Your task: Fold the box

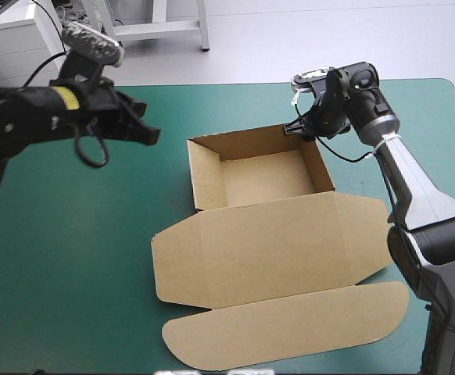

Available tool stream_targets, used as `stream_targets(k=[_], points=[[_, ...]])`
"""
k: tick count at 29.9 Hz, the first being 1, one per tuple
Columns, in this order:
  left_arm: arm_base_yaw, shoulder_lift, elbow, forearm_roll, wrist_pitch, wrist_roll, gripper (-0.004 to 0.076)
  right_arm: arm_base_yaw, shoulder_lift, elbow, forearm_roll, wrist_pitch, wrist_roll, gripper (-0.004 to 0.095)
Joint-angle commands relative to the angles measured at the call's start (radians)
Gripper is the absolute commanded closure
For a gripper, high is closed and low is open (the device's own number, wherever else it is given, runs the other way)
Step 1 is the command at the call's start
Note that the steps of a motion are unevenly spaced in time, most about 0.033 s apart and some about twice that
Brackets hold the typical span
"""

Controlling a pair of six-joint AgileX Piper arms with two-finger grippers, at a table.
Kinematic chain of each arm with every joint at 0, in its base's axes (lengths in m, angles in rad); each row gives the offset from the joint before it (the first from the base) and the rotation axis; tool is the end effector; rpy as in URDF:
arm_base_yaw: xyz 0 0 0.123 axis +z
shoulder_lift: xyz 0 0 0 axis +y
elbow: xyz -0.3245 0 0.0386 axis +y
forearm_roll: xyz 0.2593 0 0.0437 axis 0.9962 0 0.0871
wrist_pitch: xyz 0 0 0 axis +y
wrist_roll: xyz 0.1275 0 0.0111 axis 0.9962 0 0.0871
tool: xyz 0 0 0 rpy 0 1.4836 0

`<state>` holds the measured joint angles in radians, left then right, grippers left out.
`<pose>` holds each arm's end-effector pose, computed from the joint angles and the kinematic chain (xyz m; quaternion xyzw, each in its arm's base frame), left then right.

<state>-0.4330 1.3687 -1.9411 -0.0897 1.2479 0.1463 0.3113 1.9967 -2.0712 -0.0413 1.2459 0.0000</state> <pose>0.2434 -0.1245 0.5552 0.2588 0.8420 -0.1111 0.4601 0.4626 0.1436 0.3524 -0.1521 0.9584 0.0170 0.2411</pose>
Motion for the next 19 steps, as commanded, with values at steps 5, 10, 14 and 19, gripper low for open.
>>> stream_targets(k=[5, 10, 14, 19], points=[[-0.008, -0.389, 0.4, -0.016, -0.06, 0.042, 0.0731, -0.002, 0.013, -0.025, -0.009, 0.008, 0.0, 0.0406], [-0.008, -0.681, 0.799, -0.016, -0.229, 0.027, 0.0731, -0.002, 0.058, -0.024, -0.005, 0.008, 0.0, 0.0407], [-0.008, -0.897, 1.077, -0.018, -0.329, 0.027, 0.0731, -0.002, 0.08, -0.024, -0.012, 0.008, 0.0, 0.0462], [-0.008, -1.126, 1.301, -0.027, -0.383, -0.024, 0.0731, -0.002, 0.095, -0.024, -0.014, 0.008, 0.026, 0.0655]])
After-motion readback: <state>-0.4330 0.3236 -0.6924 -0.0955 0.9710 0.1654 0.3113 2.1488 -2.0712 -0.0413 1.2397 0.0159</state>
